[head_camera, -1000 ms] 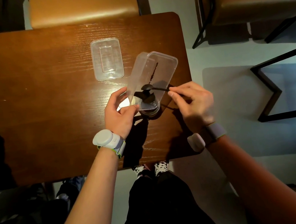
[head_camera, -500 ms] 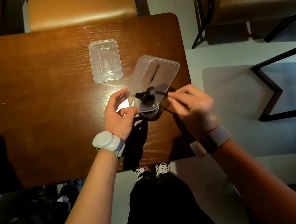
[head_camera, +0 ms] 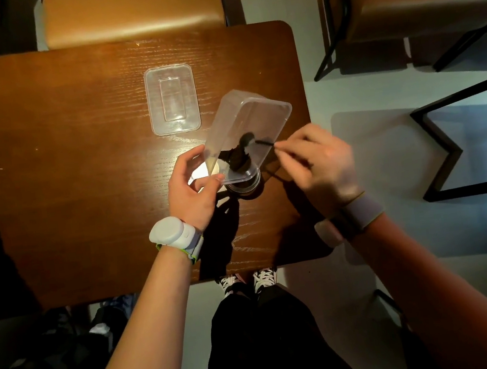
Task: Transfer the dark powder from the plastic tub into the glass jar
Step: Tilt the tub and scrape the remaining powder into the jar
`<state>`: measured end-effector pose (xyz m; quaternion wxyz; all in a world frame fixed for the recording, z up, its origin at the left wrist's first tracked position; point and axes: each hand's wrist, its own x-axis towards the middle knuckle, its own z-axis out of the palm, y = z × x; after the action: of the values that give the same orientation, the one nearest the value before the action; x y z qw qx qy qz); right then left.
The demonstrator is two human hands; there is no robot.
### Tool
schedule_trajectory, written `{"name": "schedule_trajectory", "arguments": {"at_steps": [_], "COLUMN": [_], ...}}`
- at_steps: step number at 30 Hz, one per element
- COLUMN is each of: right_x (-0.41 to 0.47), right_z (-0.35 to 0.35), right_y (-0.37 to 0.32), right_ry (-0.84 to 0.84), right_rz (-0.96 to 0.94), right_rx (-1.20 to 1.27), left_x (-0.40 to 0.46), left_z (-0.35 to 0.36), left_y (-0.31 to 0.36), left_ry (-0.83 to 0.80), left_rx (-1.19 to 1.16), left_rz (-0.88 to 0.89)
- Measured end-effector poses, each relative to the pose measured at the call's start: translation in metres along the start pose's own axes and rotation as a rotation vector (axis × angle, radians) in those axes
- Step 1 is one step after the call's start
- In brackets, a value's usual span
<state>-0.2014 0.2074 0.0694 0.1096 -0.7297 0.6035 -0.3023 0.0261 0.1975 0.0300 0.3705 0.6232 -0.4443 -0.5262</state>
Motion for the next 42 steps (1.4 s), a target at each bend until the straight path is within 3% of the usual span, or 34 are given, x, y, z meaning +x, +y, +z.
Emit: {"name": "schedule_trajectory", "arguments": {"at_steps": [3, 8, 13, 26, 33, 38, 42], "right_x": [0.008, -0.008, -0.01, -0.016, -0.015, -0.014, -0.028], "right_z": [-0.007, 0.018, 0.027, 0.028, 0.02, 0.024, 0.028], "right_y": [0.006, -0.006, -0.024, -0.014, -0.01, -0.001, 0.007], "right_ry": [0.105, -0.05, 0.074, 0.018, 0.064, -0.042, -0.005], "right_rz": [0.002, 0.117, 0.133, 0.229, 0.21, 0.2, 0.182], "right_rx": [-0.018, 0.027, 0.137, 0.107, 0.116, 0.068, 0.072], "left_x": [0.0, 0.002, 0.005, 0.0, -0.001, 0.0, 0.003], "left_z": [-0.001, -0.001, -0.002, -0.012, -0.013, -0.012, -0.009], "left_y": [-0.001, -0.006, -0.006, 0.003, 0.003, 0.002, -0.001], "left_ry": [0.004, -0.02, -0.047, -0.102, -0.114, -0.121, -0.108], "left_rx": [0.022, 0.029, 0.05, 0.036, 0.021, 0.038, 0.038], "left_rz": [0.017, 0.027, 0.034, 0.023, 0.021, 0.048, 0.035]}}
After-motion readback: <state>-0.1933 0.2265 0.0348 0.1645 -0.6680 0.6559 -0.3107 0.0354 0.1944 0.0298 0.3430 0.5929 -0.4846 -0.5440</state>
